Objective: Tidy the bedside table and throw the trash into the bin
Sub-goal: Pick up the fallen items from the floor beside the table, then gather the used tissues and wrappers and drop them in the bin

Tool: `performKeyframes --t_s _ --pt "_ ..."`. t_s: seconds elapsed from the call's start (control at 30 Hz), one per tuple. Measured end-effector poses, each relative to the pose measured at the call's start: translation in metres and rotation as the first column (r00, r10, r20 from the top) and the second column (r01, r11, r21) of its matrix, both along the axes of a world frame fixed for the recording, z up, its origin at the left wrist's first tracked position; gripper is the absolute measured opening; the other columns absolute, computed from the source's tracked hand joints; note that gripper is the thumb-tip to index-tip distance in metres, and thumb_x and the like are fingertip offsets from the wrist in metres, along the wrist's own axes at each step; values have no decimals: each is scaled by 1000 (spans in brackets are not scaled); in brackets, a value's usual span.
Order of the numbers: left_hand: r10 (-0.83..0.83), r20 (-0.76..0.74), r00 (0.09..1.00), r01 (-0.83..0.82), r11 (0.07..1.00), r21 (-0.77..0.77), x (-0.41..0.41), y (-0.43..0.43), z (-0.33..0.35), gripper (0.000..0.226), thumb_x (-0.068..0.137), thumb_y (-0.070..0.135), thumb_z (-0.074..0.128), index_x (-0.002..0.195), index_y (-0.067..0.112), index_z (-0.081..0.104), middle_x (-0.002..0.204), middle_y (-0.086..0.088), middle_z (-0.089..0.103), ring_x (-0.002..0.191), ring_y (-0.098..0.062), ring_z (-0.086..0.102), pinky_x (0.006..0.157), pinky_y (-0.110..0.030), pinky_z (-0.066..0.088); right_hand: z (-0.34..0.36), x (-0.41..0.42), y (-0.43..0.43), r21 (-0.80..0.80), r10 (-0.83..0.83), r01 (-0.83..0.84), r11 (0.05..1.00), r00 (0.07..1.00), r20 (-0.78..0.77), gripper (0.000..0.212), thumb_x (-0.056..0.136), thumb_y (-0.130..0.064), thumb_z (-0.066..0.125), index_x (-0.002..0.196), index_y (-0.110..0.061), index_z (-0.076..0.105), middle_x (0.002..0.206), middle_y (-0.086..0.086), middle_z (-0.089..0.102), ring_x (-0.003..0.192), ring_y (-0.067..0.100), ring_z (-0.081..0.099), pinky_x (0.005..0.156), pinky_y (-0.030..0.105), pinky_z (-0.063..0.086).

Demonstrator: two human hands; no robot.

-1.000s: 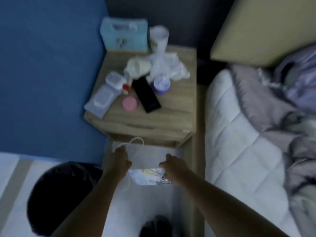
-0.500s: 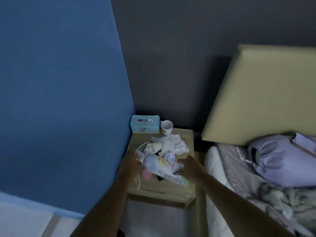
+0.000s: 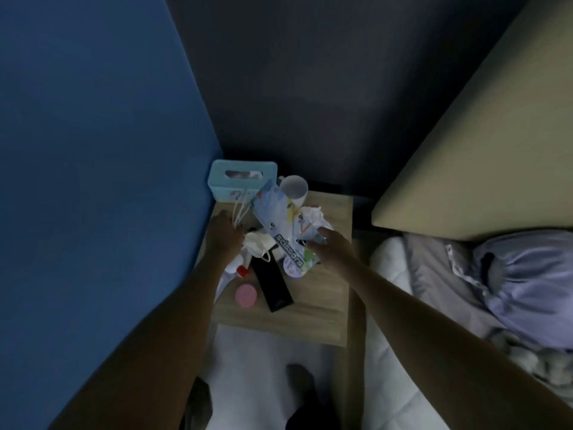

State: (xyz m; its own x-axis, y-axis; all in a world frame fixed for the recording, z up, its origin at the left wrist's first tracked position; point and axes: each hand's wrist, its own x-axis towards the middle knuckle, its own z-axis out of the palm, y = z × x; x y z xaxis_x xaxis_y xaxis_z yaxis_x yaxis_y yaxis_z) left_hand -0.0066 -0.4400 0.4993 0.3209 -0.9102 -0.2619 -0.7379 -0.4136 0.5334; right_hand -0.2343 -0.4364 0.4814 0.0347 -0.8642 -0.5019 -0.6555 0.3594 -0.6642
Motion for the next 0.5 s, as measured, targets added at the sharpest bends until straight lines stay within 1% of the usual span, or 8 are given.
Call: performKeyframes --t_s 0.07,0.13,0.2,0.23,0.33,0.4,0.43,0.5 --pt "37 -18 999 -37 999 18 1 -12 -20 24 86 11 58 102 -7 58 106 -28 64 101 -42 60 82 -40 45 -20 2 -10 23 -1 1 1000 1000 10 51 89 -34 64 132 -11 53 127 7 61 112 27 59 76 25 43" --pt "68 -22 997 -66 995 68 1 -19 -39 27 88 12 57 107 -7 57 111 -27 63 104 -42 59 83 -40 45 -38 4 -15 65 -18 16 998 999 32 45 89 -32 63 128 -9 56 118 1 62 109 27 61 73 25 44" --pt "100 -26 995 -96 989 112 0 -21 -55 28 89 12 55 110 -6 57 113 -27 63 106 -41 58 83 -39 45 -58 7 -17 111 -51 43 993 996 70 42 87 -33 66 122 -10 60 119 7 66 103 27 65 76 34 53" --pt "116 -37 993 -111 985 129 0 -21 -65 28 90 13 55 110 -6 56 113 -28 62 106 -41 58 84 -39 45 -68 8 -18 142 -74 61 988 994 86 45 85 -35 68 122 -11 60 120 9 66 102 26 66 76 36 56" --pt "139 -71 988 -126 979 158 2 -17 -87 30 90 14 55 113 -5 56 115 -28 62 108 -41 58 89 -42 45 -88 10 -21 231 -128 100 968 986 109 65 82 -40 71 137 -13 50 133 7 58 108 26 64 63 27 57" --pt "157 -90 984 -139 974 177 5 -13 -99 31 90 16 55 114 -4 56 114 -26 63 106 -40 60 88 -43 49 -100 11 -24 262 -132 101 960 986 100 71 80 -43 72 139 -12 48 135 8 57 109 28 64 70 33 60" --pt "167 -94 981 -148 972 183 7 -12 -103 32 90 19 56 113 -4 56 113 -26 63 104 -40 60 86 -43 50 -104 12 -26 268 -130 101 958 987 92 70 79 -43 73 136 -11 50 132 9 59 107 28 65 74 37 60" --pt "192 -90 977 -172 966 193 7 -9 -109 38 89 24 60 114 -5 54 114 -26 61 103 -38 60 82 -39 48 -110 13 -27 259 -101 82 962 993 62 61 79 -43 73 127 -9 55 122 10 64 100 28 67 73 37 61"
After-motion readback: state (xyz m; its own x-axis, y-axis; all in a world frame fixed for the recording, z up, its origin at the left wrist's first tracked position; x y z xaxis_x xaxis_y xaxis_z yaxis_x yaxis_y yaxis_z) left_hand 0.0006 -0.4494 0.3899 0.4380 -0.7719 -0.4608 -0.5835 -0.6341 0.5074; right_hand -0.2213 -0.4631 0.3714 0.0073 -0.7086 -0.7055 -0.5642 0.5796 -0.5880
